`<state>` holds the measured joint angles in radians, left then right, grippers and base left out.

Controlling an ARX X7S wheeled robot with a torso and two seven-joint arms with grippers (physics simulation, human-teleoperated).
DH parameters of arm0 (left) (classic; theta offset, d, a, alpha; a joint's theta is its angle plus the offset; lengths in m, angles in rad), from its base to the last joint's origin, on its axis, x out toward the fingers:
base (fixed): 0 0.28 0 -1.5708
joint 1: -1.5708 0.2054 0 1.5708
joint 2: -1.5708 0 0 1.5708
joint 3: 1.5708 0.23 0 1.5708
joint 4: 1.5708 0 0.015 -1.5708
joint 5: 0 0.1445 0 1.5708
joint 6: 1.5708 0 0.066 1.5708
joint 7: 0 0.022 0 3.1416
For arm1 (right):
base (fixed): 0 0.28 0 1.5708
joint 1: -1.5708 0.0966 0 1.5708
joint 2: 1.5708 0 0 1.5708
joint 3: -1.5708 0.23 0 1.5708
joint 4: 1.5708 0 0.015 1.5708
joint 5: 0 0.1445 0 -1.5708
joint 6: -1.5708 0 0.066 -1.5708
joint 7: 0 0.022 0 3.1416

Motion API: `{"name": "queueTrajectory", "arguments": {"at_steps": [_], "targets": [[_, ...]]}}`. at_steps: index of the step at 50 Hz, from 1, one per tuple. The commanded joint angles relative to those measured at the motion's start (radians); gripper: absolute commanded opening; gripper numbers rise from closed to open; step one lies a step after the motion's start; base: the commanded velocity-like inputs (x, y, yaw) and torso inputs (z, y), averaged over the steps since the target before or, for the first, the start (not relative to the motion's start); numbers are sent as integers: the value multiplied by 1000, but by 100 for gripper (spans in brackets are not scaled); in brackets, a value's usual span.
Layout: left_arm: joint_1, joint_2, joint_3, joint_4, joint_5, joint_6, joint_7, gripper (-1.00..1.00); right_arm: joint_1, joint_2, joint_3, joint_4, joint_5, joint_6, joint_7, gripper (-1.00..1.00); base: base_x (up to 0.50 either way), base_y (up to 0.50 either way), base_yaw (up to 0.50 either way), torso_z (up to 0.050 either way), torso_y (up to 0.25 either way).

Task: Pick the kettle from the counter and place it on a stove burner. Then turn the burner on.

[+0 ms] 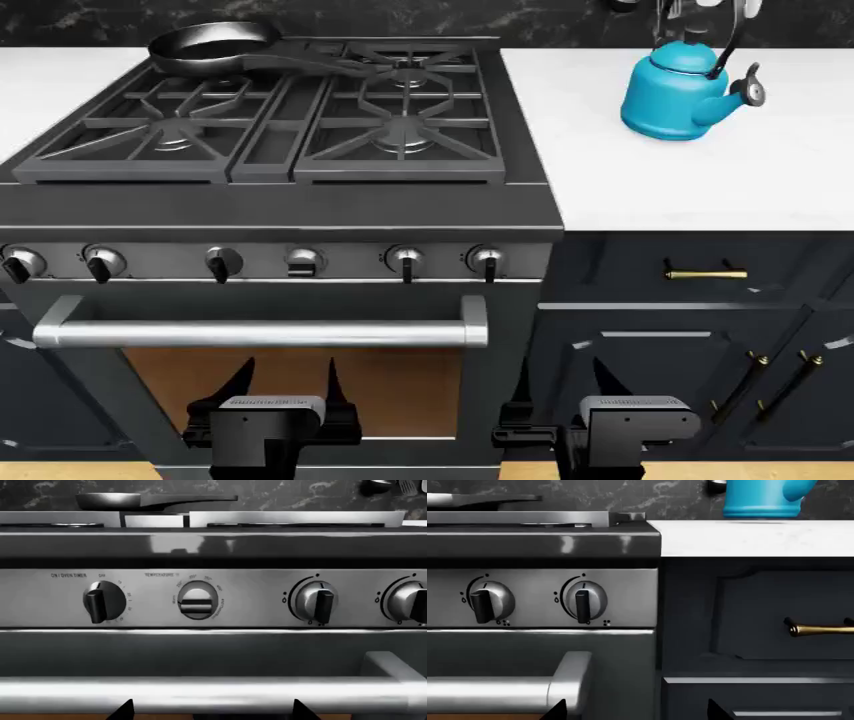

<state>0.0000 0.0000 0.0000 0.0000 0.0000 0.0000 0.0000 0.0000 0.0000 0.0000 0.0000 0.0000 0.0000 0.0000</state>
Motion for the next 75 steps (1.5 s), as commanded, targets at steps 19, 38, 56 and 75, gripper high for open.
{"name": "queueTrajectory", "arguments": {"at_steps": [19, 38, 56, 75], "targets": [[-6, -58, 67, -11, -49, 11, -92, 100, 2, 59, -73, 0, 34, 27, 81, 100, 0, -91, 0, 0, 0], [-7, -81, 99, -12, -68, 17, -123, 100, 8, 82, -96, 10, 64, 19, 111, 100, 0, -401, 0, 0, 0], [-8, -102, 122, -12, -92, 25, -141, 100, 11, 98, -114, 10, 91, 11, 136, 100, 0, -400, 0, 0, 0], [-7, -119, 142, -5, -127, 27, -146, 100, 15, 115, -136, 13, 114, 4, 152, 100, 0, -186, 0, 9, 0]]}}
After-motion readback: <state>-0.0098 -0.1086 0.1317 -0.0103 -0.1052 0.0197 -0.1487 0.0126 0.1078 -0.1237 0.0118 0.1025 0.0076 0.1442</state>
